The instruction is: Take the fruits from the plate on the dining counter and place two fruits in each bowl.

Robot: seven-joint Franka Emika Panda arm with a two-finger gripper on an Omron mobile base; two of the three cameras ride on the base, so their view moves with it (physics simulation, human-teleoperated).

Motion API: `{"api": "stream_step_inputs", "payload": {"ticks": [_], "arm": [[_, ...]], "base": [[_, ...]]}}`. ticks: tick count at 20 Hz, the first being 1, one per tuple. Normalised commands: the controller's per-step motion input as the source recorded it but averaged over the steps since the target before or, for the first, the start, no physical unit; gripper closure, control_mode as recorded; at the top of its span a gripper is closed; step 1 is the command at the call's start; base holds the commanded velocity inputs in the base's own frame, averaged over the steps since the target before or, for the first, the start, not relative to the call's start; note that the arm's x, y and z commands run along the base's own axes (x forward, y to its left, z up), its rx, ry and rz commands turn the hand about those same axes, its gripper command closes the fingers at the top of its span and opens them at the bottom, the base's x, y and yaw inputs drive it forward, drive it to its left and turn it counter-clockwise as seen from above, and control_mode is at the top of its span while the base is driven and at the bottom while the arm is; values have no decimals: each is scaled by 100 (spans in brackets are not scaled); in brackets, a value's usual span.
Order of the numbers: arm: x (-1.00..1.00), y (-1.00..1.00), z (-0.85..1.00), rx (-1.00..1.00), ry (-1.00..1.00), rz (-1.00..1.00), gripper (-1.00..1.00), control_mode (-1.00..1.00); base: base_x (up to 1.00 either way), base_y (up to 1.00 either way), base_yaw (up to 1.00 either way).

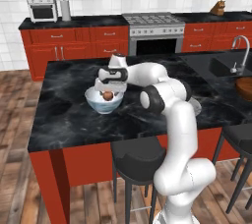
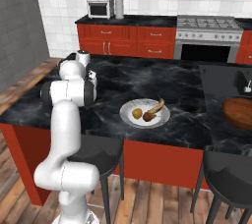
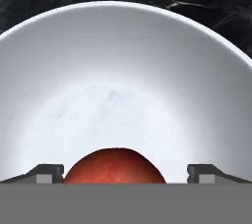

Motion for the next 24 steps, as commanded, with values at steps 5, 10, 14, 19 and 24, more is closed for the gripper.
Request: {"api": "stream_step_inputs", "payload": {"ticks": [5,10,14,19,24], "arm": [[37,8,-3,10,-5,61,-100,-100],[-6,16,18,1,-6,57,-100,-100],[-49,-1,46,-9,-11,23,-100,-100],[-70,-48,51,-20,-18,4,-100,-100],[-98,-85,2,-19,-28,-1,-100,-100]], "base": [[0,0,0],[0,0,0],[0,0,0],[0,0,0],[0,0,0]]}}
